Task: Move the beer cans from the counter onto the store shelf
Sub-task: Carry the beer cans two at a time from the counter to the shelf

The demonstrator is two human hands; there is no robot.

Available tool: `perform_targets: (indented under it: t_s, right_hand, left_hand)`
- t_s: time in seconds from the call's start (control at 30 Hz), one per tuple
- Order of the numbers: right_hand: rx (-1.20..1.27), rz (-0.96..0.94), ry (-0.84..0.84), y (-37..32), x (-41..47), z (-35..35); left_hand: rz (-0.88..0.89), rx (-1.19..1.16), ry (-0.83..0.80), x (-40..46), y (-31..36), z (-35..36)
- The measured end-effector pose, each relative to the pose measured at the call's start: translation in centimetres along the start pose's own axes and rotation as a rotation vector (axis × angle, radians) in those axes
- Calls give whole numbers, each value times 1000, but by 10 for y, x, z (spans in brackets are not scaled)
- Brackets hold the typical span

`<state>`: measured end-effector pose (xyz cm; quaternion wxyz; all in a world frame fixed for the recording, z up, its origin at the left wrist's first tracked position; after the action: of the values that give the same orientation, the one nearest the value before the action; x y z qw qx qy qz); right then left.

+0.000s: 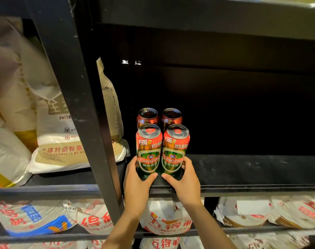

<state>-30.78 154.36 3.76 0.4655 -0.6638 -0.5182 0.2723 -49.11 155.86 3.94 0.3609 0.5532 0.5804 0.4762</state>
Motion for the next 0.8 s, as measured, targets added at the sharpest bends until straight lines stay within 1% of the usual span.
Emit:
perform_targets:
  t_s: [0.17, 0.27, 0.33, 0.47, 0.8]
  right_hand:
    - [-13, -28, -32, -2, -2, 0]
    - [-43, -43, -41, -1, -1, 2]
    - [-71, -51, -46, 0, 0, 3]
    - [-118, -49, -50, 2, 2, 4]
    - [-171, -34, -45, 3, 3, 6]
  left_hand:
    - [46, 45, 34, -1, 4, -3]
    - [55, 63, 24, 0, 5, -3]
    - [53, 73, 33, 0, 3, -3]
    - [24, 13, 67, 0, -1, -4]
    - [37, 53, 74, -4, -1, -4]
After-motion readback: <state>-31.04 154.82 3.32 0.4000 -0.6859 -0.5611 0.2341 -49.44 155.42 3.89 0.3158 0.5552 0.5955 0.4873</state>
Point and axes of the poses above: each hand's wrist, its own x-axis towards the middle knuckle, its own z-axis out of the palm, y = z × x, the point moved 9 cm from there along x, towards the middle knuckle, and after that the axes turned 5 degrees about x, right-handed, at the moved point
